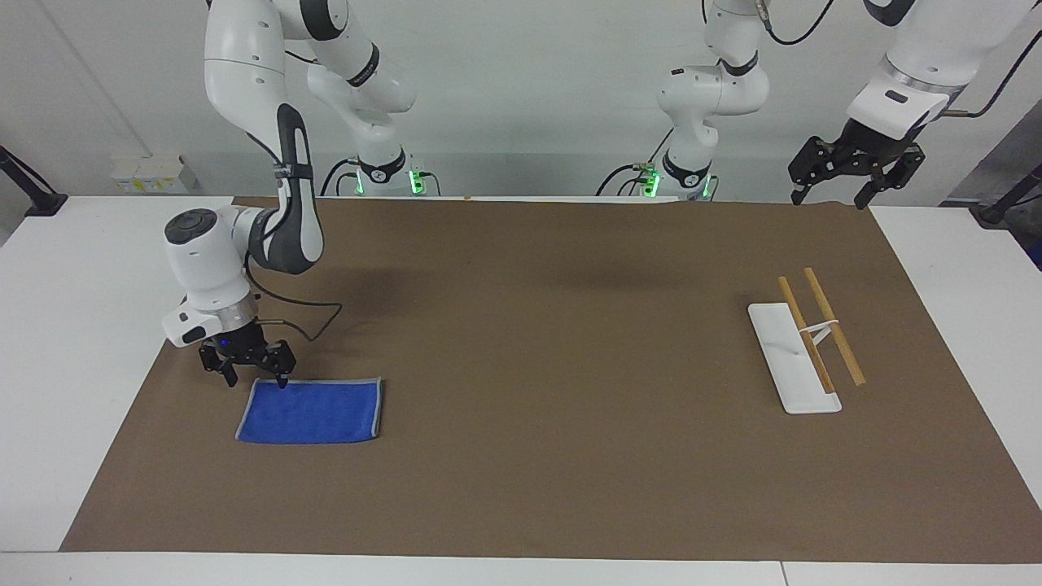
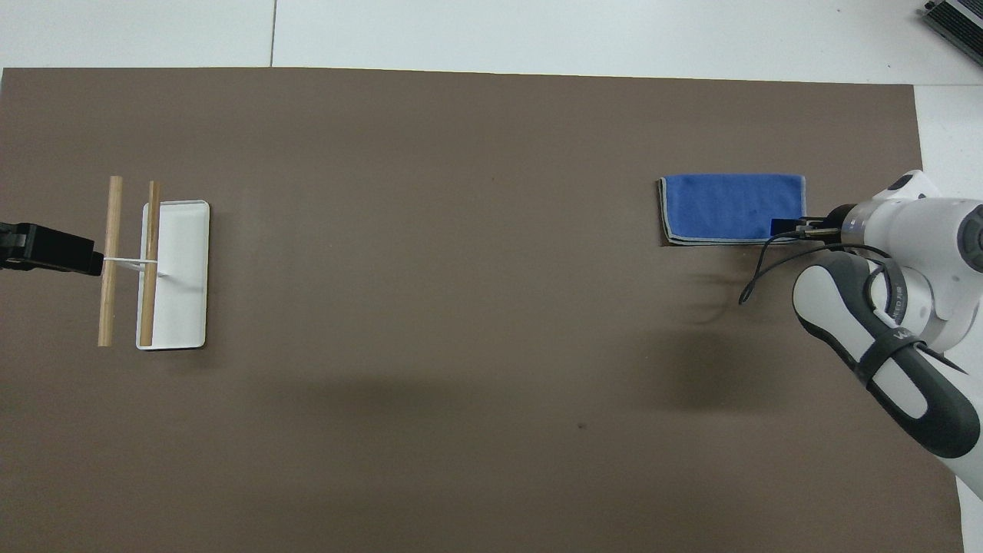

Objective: Right arm passes towel to left arm to hang
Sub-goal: 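Reach the right gripper to the edge of the blue towel, then close the right gripper on the towel edge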

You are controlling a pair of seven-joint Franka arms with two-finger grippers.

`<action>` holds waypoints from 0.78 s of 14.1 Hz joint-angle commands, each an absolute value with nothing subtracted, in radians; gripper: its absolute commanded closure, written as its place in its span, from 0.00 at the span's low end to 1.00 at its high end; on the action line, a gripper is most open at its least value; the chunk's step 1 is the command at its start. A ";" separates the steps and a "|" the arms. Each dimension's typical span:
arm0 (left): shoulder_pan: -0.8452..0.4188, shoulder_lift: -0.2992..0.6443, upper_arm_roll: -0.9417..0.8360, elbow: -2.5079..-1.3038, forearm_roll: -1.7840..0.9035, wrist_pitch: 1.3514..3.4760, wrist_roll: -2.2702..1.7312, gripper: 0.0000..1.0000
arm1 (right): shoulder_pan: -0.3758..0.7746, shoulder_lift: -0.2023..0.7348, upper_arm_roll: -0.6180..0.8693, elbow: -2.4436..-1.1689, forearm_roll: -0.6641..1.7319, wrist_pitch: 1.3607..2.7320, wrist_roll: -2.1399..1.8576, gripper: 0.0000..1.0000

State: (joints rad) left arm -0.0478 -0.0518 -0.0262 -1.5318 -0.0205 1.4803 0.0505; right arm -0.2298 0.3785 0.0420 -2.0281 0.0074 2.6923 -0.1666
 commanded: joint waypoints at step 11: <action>-0.060 -0.074 -0.018 -1.562 -0.026 1.489 0.052 0.00 | -0.245 0.425 0.052 -2.022 0.025 2.772 -0.178 0.13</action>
State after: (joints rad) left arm -0.0479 -0.0518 -0.0262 -1.5346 -0.0205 1.4801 0.0505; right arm -0.2306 0.4129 0.0417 -2.0256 0.0105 2.7516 -0.1666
